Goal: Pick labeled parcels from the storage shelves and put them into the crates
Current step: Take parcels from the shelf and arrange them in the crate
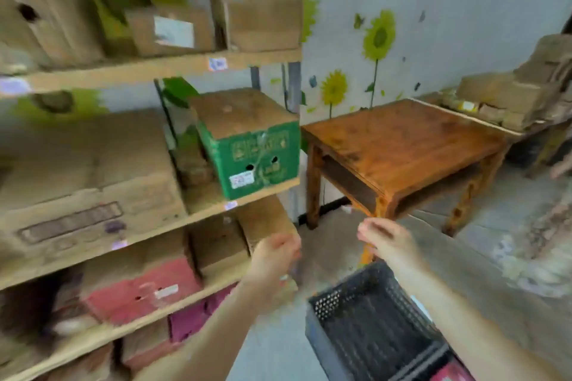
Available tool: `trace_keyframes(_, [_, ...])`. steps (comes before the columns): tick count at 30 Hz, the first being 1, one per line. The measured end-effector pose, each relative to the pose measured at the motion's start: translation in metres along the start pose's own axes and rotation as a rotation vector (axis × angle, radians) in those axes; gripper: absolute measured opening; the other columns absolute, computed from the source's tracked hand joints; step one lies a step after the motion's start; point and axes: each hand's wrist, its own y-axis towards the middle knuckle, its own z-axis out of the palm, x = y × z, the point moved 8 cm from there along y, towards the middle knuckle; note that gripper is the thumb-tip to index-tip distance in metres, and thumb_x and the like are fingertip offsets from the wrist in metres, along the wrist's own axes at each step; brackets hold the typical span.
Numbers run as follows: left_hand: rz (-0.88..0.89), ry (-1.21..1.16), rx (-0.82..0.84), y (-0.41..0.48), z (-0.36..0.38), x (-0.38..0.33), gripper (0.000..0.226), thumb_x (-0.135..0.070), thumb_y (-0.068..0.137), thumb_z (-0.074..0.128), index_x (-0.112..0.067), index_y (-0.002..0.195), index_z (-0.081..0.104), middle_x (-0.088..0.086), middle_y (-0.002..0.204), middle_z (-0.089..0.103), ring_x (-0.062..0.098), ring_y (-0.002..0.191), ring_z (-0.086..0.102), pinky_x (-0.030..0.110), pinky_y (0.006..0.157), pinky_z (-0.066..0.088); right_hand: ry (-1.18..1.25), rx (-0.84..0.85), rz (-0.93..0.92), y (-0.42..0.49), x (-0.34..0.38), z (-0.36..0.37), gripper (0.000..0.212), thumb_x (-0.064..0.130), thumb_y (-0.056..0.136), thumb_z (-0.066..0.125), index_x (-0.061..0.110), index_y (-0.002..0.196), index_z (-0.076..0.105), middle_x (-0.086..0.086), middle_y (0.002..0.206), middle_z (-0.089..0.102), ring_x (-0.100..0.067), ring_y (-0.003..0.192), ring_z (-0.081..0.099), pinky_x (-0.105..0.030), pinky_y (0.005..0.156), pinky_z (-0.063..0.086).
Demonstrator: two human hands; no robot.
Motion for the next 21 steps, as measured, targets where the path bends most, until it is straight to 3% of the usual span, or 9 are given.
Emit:
trace_keyframes(2, [0.08, -0.035, -0.095, -0.027, -0.068, -0.036, 0.021, -0.024, 0.086, 0.06, -0.021, 0.066, 0.059, 0.007, 0.078, 0.06, 0.02, 0.08, 0.054, 0.03, 0.071, 0.041, -0.045, 0.101, -0.119, -0.02, 0.061, 0.049, 0.004, 0.016, 0.09, 0.059, 0.015, 0.093, 0.062, -0.009, 0.095, 0.067, -0.025, 0.098, 0.064, -0.042, 0.093, 0.05])
trace_keyframes(5, [0.178, -0.09, -0.255, -0.069, -0.171, -0.085, 0.016, -0.018, 0.091, 0.055, -0.019, 0.077, 0.062, 0.004, 0.08, 0.065, 0.019, 0.085, 0.06, 0.029, 0.075, 0.044, -0.073, 0.226, -0.28, -0.056, 0.144, 0.125, 0.02, 0.016, 0.09, 0.059, 0.008, 0.109, 0.06, -0.007, 0.099, 0.066, -0.022, 0.099, 0.064, -0.04, 0.093, 0.05])
trace_keyframes(9, [0.35, -0.081, -0.449, -0.125, -0.299, -0.135, 0.015, -0.018, 0.091, 0.056, -0.01, 0.101, 0.064, 0.007, 0.091, 0.069, 0.017, 0.083, 0.065, 0.023, 0.066, 0.05, -0.006, 0.38, -0.446, -0.106, 0.228, 0.226, 0.018, 0.014, 0.09, 0.058, 0.01, 0.108, 0.059, -0.005, 0.097, 0.066, -0.016, 0.093, 0.066, -0.031, 0.087, 0.05])
trace_keyframes(13, [0.456, -0.057, -0.538, -0.168, -0.403, -0.174, 0.009, -0.023, 0.091, 0.057, -0.02, 0.098, 0.061, 0.003, 0.097, 0.069, 0.013, 0.091, 0.066, 0.028, 0.079, 0.053, 0.022, 0.479, -0.583, -0.154, 0.292, 0.323, 0.021, 0.017, 0.089, 0.059, 0.01, 0.109, 0.059, -0.005, 0.099, 0.067, -0.014, 0.093, 0.067, -0.026, 0.084, 0.053])
trace_keyframes(15, [0.497, -0.041, -0.575, -0.178, -0.445, -0.189, 0.009, -0.022, 0.092, 0.055, -0.019, 0.099, 0.059, 0.003, 0.096, 0.067, 0.013, 0.089, 0.064, 0.024, 0.074, 0.051, -0.008, 0.495, -0.677, -0.175, 0.319, 0.364, 0.025, 0.018, 0.089, 0.06, 0.009, 0.112, 0.059, 0.0, 0.096, 0.067, -0.011, 0.092, 0.067, -0.025, 0.083, 0.054])
trace_keyframes(17, [0.513, -0.036, -0.586, -0.179, -0.476, -0.2, 0.012, -0.021, 0.092, 0.055, -0.016, 0.103, 0.057, 0.005, 0.097, 0.066, 0.014, 0.089, 0.064, 0.023, 0.072, 0.051, -0.076, 0.461, -0.789, -0.19, 0.346, 0.397, 0.028, 0.021, 0.089, 0.06, 0.009, 0.114, 0.059, 0.0, 0.1, 0.066, -0.014, 0.095, 0.066, -0.032, 0.088, 0.054])
trace_keyframes(19, [0.496, -0.035, -0.589, -0.172, -0.499, -0.205, 0.014, -0.022, 0.092, 0.054, -0.015, 0.104, 0.057, 0.007, 0.099, 0.065, 0.017, 0.092, 0.064, 0.029, 0.082, 0.051, -0.195, 0.388, -0.922, -0.202, 0.374, 0.422, 0.031, 0.025, 0.089, 0.059, 0.009, 0.117, 0.059, -0.005, 0.109, 0.065, -0.017, 0.1, 0.063, -0.035, 0.093, 0.051])
trace_keyframes(21, [0.479, -0.038, -0.588, -0.162, -0.516, -0.208, 0.016, -0.022, 0.092, 0.054, -0.015, 0.106, 0.057, 0.006, 0.1, 0.065, 0.017, 0.095, 0.064, 0.031, 0.088, 0.05, -0.306, 0.317, -1.028, -0.21, 0.4, 0.444, 0.034, 0.025, 0.091, 0.055, 0.008, 0.12, 0.057, -0.007, 0.116, 0.063, -0.015, 0.104, 0.059, -0.026, 0.092, 0.046])
